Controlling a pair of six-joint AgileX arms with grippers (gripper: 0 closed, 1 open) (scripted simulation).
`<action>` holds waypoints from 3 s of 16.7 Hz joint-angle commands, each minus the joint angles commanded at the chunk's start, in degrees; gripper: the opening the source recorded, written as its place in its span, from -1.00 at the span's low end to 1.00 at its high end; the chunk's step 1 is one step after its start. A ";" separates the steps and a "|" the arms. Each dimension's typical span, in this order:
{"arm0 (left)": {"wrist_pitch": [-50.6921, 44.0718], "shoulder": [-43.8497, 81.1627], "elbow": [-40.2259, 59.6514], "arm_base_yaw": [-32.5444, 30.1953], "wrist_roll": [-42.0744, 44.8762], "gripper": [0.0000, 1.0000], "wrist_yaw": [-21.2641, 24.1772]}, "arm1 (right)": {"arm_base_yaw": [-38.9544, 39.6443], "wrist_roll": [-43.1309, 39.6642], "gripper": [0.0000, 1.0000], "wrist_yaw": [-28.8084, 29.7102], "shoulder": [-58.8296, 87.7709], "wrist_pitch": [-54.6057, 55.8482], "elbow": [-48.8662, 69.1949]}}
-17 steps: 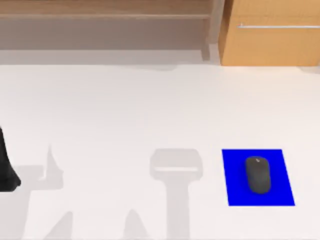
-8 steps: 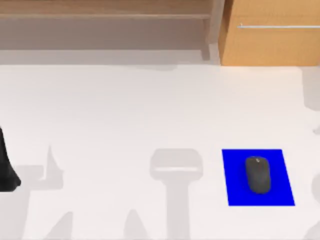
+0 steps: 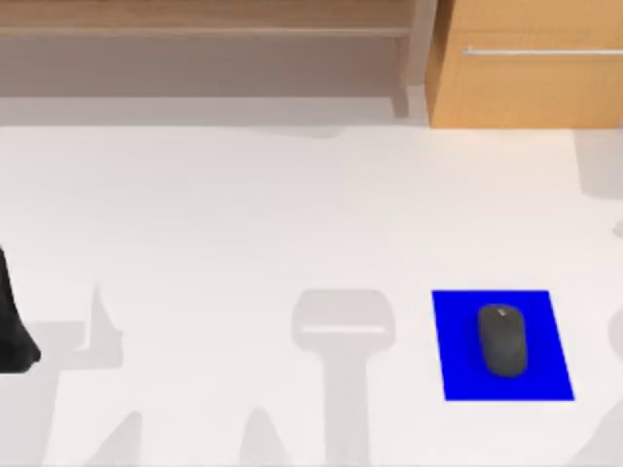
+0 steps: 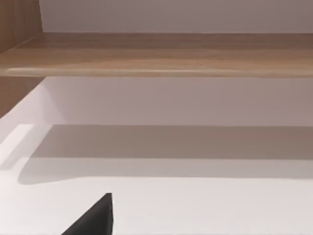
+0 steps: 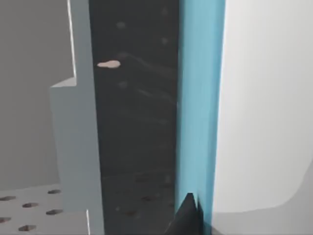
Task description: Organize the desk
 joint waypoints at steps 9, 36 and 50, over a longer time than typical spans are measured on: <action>0.00 0.00 0.00 0.00 0.00 1.00 0.00 | 0.25 0.38 -1.00 0.72 1.14 -0.02 1.76; 0.00 0.00 0.00 0.00 0.00 1.00 0.00 | 2.09 0.65 1.00 2.09 5.30 -0.85 6.41; 0.00 0.00 0.00 0.00 0.00 1.00 0.00 | -1.75 -0.53 1.00 -1.60 -2.39 2.10 -4.63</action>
